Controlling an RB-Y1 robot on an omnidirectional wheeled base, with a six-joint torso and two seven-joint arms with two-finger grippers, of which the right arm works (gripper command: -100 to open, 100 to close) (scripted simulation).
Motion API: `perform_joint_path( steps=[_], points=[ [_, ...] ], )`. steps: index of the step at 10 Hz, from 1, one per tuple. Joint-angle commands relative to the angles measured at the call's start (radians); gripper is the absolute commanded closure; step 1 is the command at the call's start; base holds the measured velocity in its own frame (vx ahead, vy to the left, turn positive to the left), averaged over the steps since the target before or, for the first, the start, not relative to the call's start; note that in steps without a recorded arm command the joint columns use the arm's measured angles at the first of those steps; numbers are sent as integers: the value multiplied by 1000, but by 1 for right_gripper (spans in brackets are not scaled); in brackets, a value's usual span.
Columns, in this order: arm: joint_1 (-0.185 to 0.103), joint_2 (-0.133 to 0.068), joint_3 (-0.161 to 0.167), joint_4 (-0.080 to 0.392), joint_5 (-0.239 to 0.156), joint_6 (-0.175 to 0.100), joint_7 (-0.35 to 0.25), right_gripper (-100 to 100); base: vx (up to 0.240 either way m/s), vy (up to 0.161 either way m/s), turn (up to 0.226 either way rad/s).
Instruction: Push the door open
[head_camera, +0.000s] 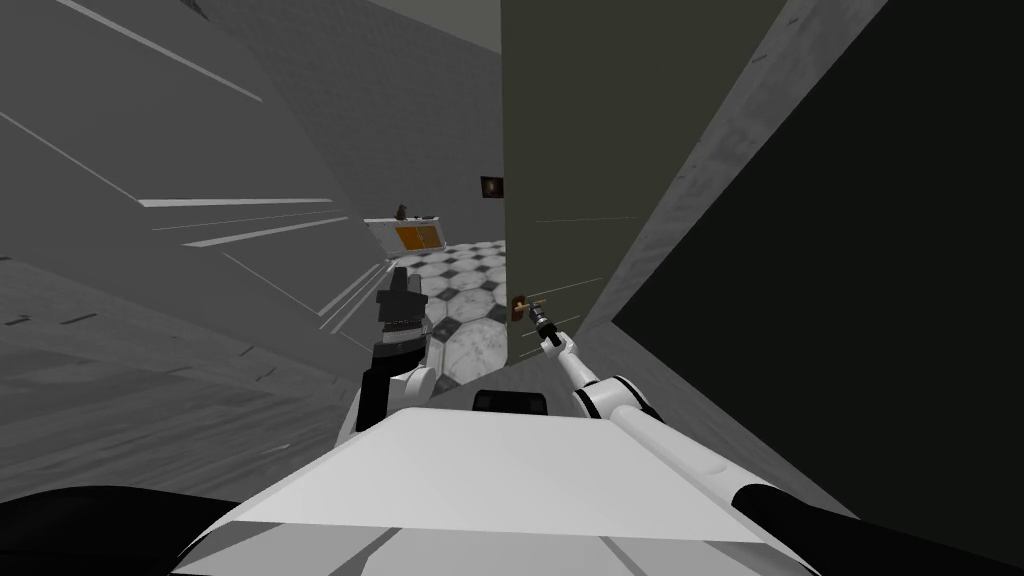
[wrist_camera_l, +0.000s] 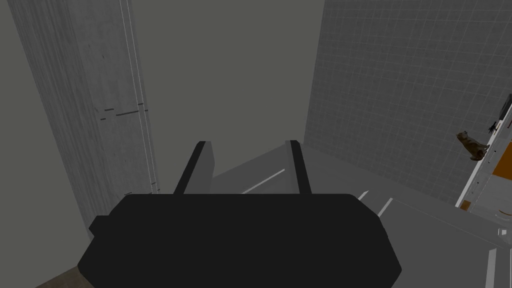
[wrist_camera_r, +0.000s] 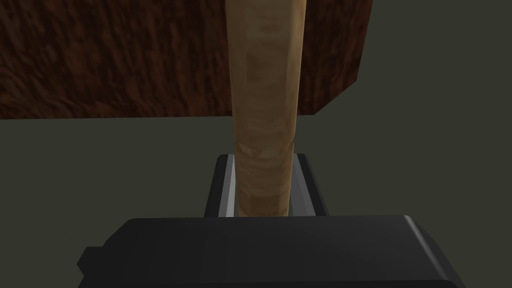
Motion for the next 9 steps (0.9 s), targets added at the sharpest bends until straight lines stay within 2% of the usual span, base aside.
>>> perform_joint_path(
  steps=[1, 3, 6, 8, 9],
  points=[
    [-4, -11, -15, -14, -7, 5, 3, 100, 111, 112, -42],
    [-4, -11, -15, -14, -7, 5, 3, 100, 90, 71, -14],
    [-2, -19, -48, -10, -21, 10, 23, 100, 141, 121, -37],
    [-2, -19, -48, -10, -21, 10, 23, 100, 83, 51, -16],
    [-1, -24, -67, -8, -30, 13, 35, 100, 112, 91, -34]
  ],
)
